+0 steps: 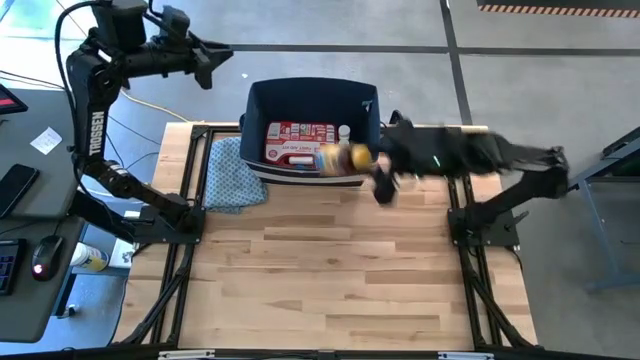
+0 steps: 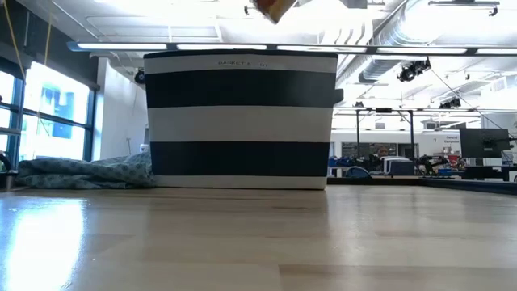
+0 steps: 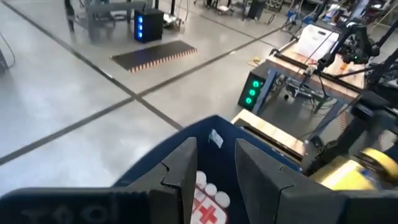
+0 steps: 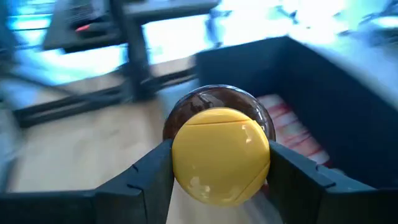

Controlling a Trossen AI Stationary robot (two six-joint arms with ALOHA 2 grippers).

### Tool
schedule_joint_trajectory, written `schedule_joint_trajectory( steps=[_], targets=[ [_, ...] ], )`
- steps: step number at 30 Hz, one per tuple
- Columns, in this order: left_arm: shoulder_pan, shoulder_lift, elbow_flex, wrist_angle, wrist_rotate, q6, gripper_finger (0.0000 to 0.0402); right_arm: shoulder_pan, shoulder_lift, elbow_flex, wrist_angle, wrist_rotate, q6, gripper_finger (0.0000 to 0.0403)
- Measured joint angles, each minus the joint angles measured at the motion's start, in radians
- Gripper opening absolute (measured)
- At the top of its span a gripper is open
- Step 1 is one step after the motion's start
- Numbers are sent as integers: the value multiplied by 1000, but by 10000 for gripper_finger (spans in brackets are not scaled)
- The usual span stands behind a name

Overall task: Pick & place medical supplies in basket/bin
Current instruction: Put the yellow medicine bottle into the blue bin

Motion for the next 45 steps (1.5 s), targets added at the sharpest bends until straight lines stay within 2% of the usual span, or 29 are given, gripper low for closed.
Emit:
schedule_joint_trajectory(
  steps=[5,9,13,18,29,35,45],
  targets=[
    [0,31,0,29,3,-6,144,-233,196,226,-17,-95,-131,210],
    [0,66,0,10,33,-6,144,-363,369,377,-137,-150,-141,209],
    [0,87,0,4,74,4,144,-447,521,503,-291,-174,-134,209],
    [0,87,0,-16,56,72,144,-501,642,615,-438,-190,-131,209],
    [0,91,0,-27,63,96,144,-534,660,572,-600,-233,-96,209],
    [0,101,0,-31,63,100,144,-530,660,572,-713,-368,-97,209],
    [0,103,0,-31,68,99,144,-502,685,573,-728,-412,-116,209]
  ],
)
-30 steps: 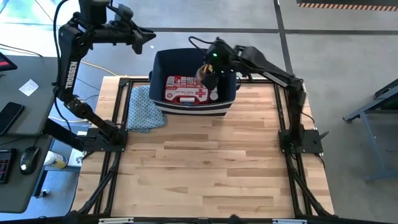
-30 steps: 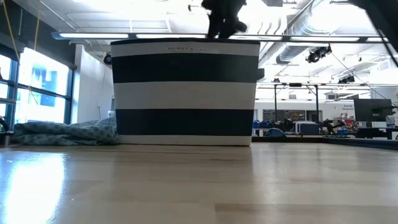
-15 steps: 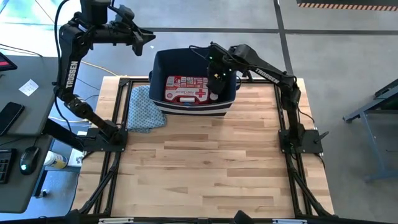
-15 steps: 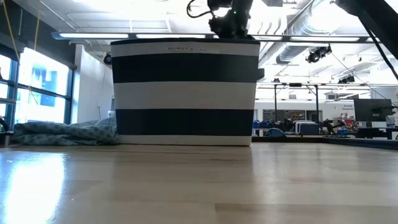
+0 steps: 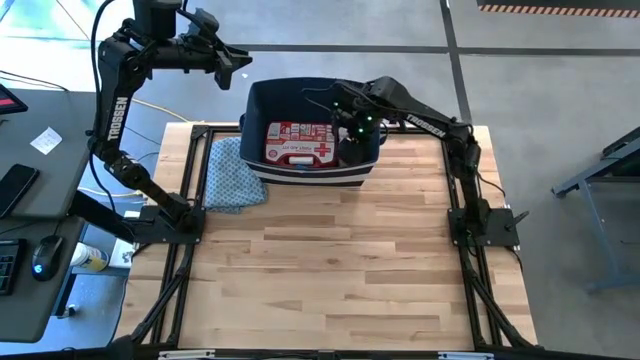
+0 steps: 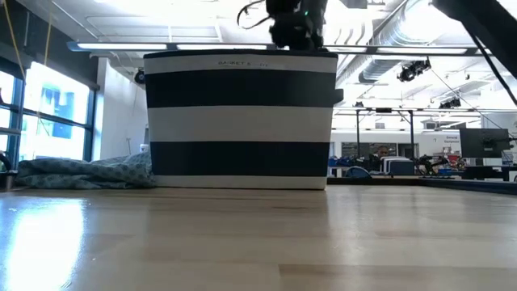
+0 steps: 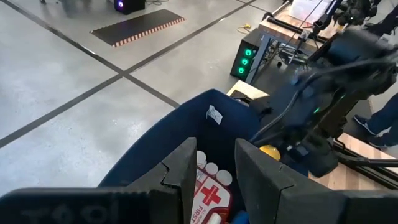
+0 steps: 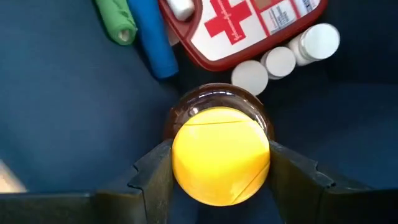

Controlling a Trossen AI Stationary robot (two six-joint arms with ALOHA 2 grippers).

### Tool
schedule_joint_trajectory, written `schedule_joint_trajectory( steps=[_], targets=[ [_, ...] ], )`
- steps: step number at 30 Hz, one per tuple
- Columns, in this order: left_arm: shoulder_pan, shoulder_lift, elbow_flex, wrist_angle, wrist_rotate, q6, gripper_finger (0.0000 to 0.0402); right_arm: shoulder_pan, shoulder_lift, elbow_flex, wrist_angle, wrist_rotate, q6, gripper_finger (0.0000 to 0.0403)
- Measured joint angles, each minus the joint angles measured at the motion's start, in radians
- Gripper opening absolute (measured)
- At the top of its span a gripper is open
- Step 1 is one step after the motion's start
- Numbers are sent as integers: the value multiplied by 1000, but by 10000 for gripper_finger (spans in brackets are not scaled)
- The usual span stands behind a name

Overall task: Pick & place medical supplies in basket/bin
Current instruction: Put the yellow medicine bottle into the blue bin

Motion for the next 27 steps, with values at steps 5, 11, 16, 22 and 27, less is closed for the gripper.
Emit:
schedule_joint_trajectory(
  steps=[5,11,16,22,27],
  targets=[
    [0,0,0,-11,4,-13,144,-1,46,-2,0,-2,-8,209],
    [0,0,0,-25,10,-23,144,-1,104,-1,0,-21,-9,209],
    [0,0,0,-30,10,-23,144,0,136,3,-1,-29,-12,209],
    [0,0,0,-30,10,-23,144,-1,145,3,12,-22,-11,209],
    [0,-1,0,-30,10,-4,144,-1,147,3,14,-13,-11,217]
  ],
)
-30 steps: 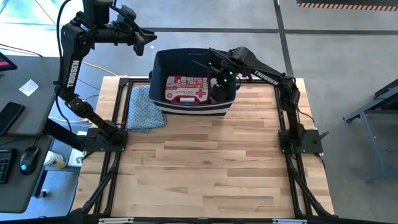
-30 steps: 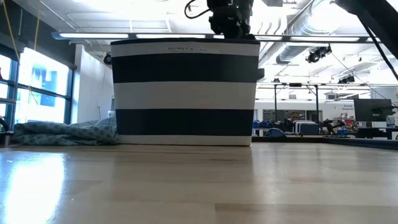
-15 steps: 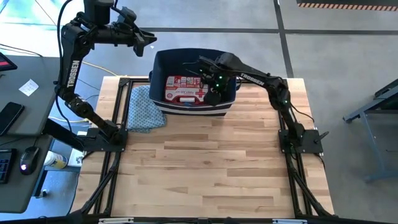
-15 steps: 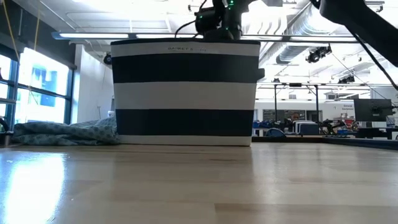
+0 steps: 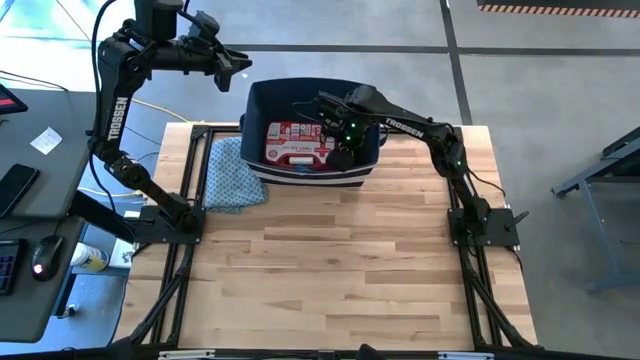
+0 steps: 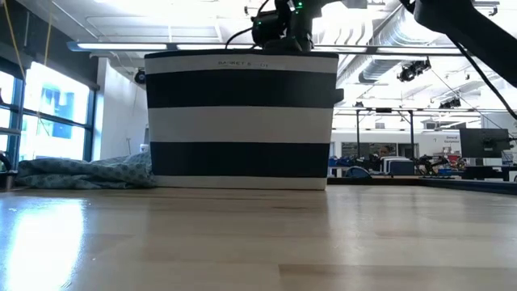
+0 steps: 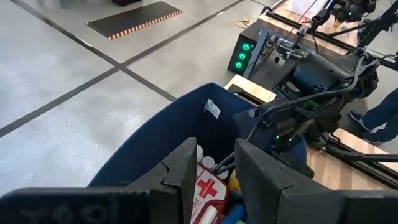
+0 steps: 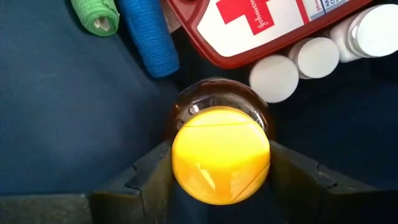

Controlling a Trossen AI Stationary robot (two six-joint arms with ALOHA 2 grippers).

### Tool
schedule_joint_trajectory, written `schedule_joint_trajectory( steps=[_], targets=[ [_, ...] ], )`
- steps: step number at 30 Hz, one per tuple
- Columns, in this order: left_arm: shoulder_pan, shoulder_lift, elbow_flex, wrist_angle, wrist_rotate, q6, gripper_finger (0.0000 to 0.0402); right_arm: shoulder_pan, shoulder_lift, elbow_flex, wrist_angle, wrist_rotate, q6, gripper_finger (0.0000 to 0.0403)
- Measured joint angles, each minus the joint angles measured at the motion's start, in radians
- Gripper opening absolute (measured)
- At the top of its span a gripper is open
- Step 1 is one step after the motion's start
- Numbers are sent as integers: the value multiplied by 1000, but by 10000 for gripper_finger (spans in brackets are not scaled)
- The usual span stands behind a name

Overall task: Pick & place medical supplies in basket/bin
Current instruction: Put the yellow medicine bottle into the blue bin

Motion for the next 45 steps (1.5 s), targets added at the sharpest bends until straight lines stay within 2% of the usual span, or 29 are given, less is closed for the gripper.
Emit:
schedule_joint_trajectory(
  steps=[19,31,35,45],
  targets=[
    [0,-1,0,0,-1,30,144,-2,-22,-5,-15,43,85,219],
    [0,-1,0,-15,-1,30,144,18,-18,-6,-9,41,289,220],
    [0,-1,0,-27,-2,33,144,20,-19,-6,-11,11,344,220],
    [0,-1,0,-24,-2,54,144,18,-19,-6,-14,-1,322,221]
  ],
)
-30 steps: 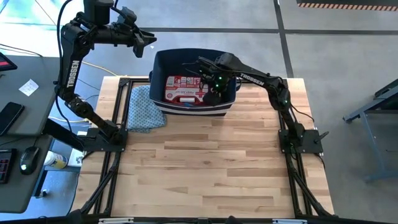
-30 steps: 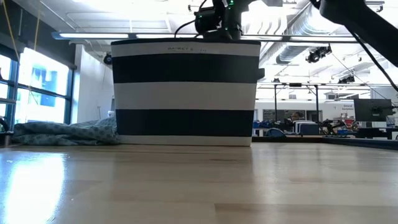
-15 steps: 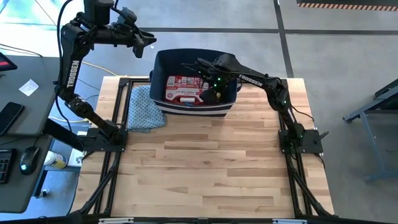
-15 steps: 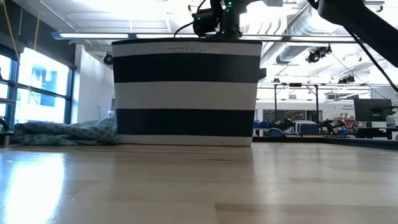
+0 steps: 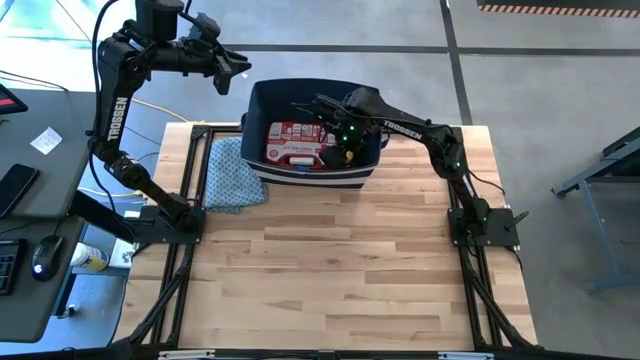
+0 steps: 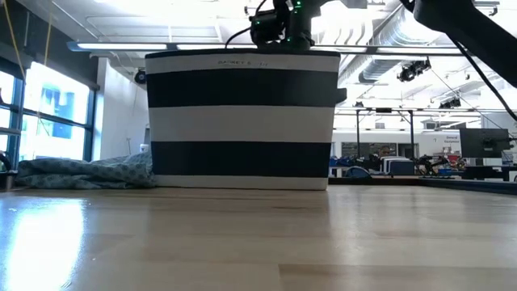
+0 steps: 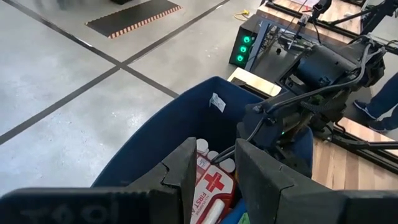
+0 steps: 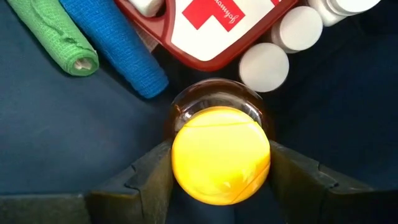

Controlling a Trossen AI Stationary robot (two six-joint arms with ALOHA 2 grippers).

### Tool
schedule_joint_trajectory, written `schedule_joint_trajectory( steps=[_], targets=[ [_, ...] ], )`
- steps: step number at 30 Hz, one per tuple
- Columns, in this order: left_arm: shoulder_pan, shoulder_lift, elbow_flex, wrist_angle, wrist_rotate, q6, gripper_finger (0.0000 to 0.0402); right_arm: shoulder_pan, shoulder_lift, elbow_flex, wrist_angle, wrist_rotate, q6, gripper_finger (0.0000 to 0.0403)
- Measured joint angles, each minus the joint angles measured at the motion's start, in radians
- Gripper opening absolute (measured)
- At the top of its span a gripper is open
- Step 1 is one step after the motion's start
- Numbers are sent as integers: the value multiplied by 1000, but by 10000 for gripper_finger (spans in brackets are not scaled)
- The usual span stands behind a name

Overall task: Pick & place medical supplies in basket/bin
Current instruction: Put the yellow medicine bottle into the blue bin, then return to Home Position

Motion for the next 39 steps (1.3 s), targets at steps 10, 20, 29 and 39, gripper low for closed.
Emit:
schedule_joint_trajectory(
  steps=[10,20,29,39],
  targets=[
    [0,0,0,0,0,2,144,-6,-3,1,-2,0,-34,267],
    [0,0,0,1,0,26,144,-9,-3,2,-2,-27,-64,270],
    [0,0,0,2,0,28,144,-11,-13,2,0,-58,-63,270],
    [0,-3,0,-7,-2,56,144,-14,-155,3,83,25,-41,270]
  ],
)
